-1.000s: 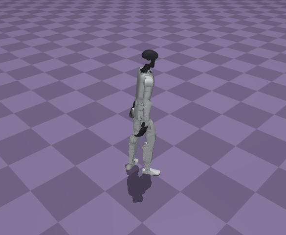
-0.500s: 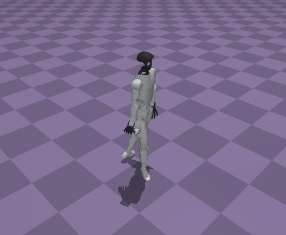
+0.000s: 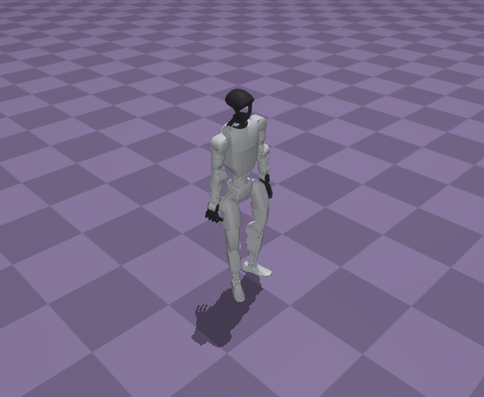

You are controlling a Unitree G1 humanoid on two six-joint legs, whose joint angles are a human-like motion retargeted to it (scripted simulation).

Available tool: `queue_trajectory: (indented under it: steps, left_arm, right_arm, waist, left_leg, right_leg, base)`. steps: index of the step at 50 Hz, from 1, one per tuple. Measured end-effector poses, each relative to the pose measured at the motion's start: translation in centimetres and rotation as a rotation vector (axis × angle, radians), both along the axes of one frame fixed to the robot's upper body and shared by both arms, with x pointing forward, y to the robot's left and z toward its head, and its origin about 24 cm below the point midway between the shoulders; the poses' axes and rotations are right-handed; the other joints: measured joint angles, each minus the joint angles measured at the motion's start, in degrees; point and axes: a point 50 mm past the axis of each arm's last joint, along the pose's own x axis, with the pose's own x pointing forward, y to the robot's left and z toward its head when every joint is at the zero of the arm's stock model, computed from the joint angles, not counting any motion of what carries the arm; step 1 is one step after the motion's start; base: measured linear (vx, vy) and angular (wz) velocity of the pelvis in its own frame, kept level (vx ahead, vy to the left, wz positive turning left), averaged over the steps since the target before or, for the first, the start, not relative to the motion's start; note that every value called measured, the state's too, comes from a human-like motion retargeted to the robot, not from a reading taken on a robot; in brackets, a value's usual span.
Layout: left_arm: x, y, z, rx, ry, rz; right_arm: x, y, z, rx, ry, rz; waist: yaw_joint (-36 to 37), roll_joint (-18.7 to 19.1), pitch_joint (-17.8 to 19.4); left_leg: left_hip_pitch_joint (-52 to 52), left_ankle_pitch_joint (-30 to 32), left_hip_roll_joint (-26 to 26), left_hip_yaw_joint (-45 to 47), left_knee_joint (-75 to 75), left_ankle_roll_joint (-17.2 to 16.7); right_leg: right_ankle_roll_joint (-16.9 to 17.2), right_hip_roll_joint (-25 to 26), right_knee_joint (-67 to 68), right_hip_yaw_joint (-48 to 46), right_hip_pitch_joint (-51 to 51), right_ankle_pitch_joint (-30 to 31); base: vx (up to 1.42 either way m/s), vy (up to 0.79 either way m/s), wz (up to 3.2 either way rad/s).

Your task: In place motions

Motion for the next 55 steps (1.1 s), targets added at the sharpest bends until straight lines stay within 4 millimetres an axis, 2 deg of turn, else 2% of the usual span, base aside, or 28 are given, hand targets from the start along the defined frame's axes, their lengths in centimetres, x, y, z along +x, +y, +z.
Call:
queue_trajectory:
  steps: [2,3,7,13,17,28,34,39,48,55]
  left_arm:
    - [-0.7,-0.1,0.0,-0.01,0.02,0.002]
    - [-1.0,-0.2,0.0,-0.011,0.03,0.002]
    - [-1.5,0.1,0.0,-0.007,0.056,0.002]
    - [-1.6,0.8,0.1,0.012,0.059,0.042]
    - [-1.7,1.3,0.2,0.022,0.055,0.083]
    - [-2.7,1.2,0.2,0.019,0.09,0.103]
    - [-3.4,0.8,0.2,0.015,0.105,0.1]
    - [-3.8,0.7,0.2,0.013,0.112,0.111]
    - [-3.6,1.4,0.2,0.02,0.097,0.138]
    - [-3.3,1.6,0.2,0.016,0.075,0.167]
  right_arm:
    - [-1.5,-0.3,0.2,-0.023,0.051,-0.007]
    - [-2.2,-0.3,0.3,-0.032,0.072,-0.014]
    - [-4.5,-0.2,0.6,-0.046,0.136,-0.074]
    - [-6.8,0.1,1.0,-0.046,0.208,-0.115]
    - [-6.1,0.3,0.9,-0.031,0.199,-0.083]
    - [0.6,1.0,-0.2,0.044,-0.031,0.04]
    - [2.6,1.7,-0.3,0.086,-0.098,0.026]
    - [2.5,2.0,-0.4,0.094,-0.096,0.038]
    - [0.3,2.1,-0.4,0.089,-0.036,0.039]
    - [-0.9,1.3,-0.2,0.04,0.006,0.027]
  waist:
    - [-1.7,0.9,-1.1]
    - [-2.2,1.2,-1.4]
    - [-5.3,1.4,-2.1]
    - [-4.3,0.1,-3.7]
    - [-3.4,-1.0,-3.7]
    - [-3.1,-2.0,-3.5]
    - [-2.6,-2.1,-3.7]
    - [-2.2,-1.8,-3.8]
    - [-2.2,-1.2,-3.0]
    - [-1.0,-1.2,-1.8]
  left_leg:
    - [2.5,-0.7,2.3,7.5,-1.6,-2.1]
    - [2.5,0.0,1.6,4.2,-2.5,-2.5]
    - [4.4,0.1,1.5,7.2,-4.6,-2.6]
    - [4.9,-1.5,0.7,5.7,-4.8,-1.9]
    - [5.2,-2.7,0.3,6.2,-4.0,-1.5]
    - [5.3,-5.2,-0.4,5.1,-2.3,-0.5]
    - [5.7,-6.1,-0.7,4.6,-2.5,-0.4]
    - [5.7,-6.4,-0.6,3.8,-2.6,-0.6]
    - [5.1,-5.8,0.2,2.8,-2.6,-1.2]
    - [2.1,-5.1,0.8,2.3,-0.5,-0.6]
  right_leg:
    - [0.1,0.6,0.1,-0.6,0.3,-0.3]
    - [0.2,0.9,0.2,-0.3,0.6,-0.5]
    - [0.5,0.6,0.7,-2.1,1.8,-1.1]
    - [0.9,0.3,1.0,-1.6,2.1,-1.1]
    - [1.0,-0.1,1.3,-0.8,1.9,-0.7]
    - [1.2,-0.6,1.7,0.7,1.9,0.2]
    - [1.2,-0.8,1.9,0.9,2.0,0.5]
    - [1.2,-0.5,2.0,0.6,2.4,0.7]
    - [1.0,0.4,1.9,-1.0,3.3,0.1]
    - [0.7,0.5,0.4,-3.0,2.9,0.5]
  base:
    - [0.14,0.12,0.07]
    - [0.14,0.09,0.19]
    - [0.12,0.07,0.39]
    - [0.11,0.07,-0.09]
    - [0.03,0.03,-0.21]
    - [0.0,0.01,-0.02]
    - [0.0,0.0,0.0]
    - [0.0,0.0,0.0]
    - [-0.01,-0.05,0.18]
    - [-0.08,-0.08,0.21]
